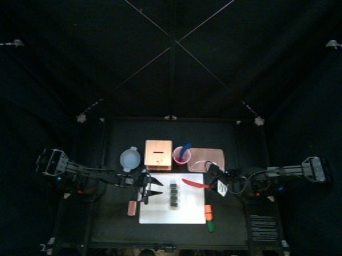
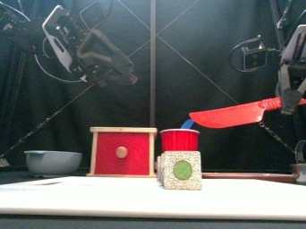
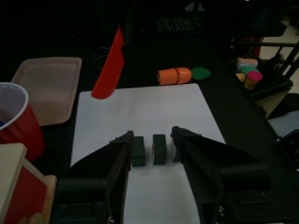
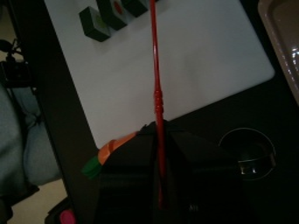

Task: Place sushi on board then cut the sushi with the knife then place the pieces on the plate
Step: Place the 4 sushi pieces on the plate

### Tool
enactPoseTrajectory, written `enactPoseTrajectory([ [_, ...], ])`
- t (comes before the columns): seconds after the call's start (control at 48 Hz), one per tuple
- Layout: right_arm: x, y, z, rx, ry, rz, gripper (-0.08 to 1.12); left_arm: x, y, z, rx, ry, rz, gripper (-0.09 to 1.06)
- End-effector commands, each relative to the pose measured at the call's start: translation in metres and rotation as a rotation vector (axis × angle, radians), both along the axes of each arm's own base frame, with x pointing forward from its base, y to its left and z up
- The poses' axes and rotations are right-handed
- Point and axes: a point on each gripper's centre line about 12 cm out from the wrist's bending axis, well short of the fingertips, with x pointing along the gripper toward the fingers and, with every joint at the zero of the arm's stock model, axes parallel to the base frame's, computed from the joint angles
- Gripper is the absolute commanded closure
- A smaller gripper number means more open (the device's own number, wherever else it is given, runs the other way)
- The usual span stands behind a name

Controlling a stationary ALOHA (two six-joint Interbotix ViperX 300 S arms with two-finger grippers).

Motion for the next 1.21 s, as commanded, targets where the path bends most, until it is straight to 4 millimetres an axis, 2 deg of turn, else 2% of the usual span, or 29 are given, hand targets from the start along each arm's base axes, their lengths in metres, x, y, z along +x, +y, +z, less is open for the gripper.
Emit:
enactPoseTrajectory([
  [0.021, 0.003, -0.001, -0.002, 0.003, 0.004, -0.007, 0.51, 0.003, 0.001, 0.005, -0.007, -0.021, 0.006, 0.18],
  [0.146, 0.005, -0.002, -0.012, 0.003, 0.041, -0.014, 0.46, 0.003, 0.001, 0.005, -0.009, -0.022, 0.008, 0.18],
  [0.333, 0.011, -0.004, -0.018, -0.005, 0.074, -0.015, 0.26, 0.003, 0.001, 0.005, -0.008, -0.021, 0.007, 0.18],
  [0.458, 0.016, -0.005, -0.009, -0.012, 0.043, -0.013, 0.19, 0.002, 0.001, 0.005, -0.009, -0.019, 0.008, 0.18],
  [0.604, 0.029, -0.007, 0.01, -0.048, -0.021, -0.001, 0.19, 0.001, 0.001, 0.003, -0.008, -0.014, 0.01, 0.18],
  [0.75, 0.053, -0.013, 0.025, -0.151, -0.11, 0.023, 0.19, -0.001, 0.002, -0.001, -0.007, -0.004, 0.01, 0.18],
  [0.854, 0.072, -0.018, 0.027, -0.229, -0.142, 0.049, 0.19, -0.005, 0.003, -0.007, -0.01, 0.013, 0.015, 0.18],
  [1.208, 0.143, -0.023, 0.004, -0.352, -0.071, 0.146, 0.19, -0.022, 0.009, -0.029, -0.06, 0.09, 0.074, 0.18],
])
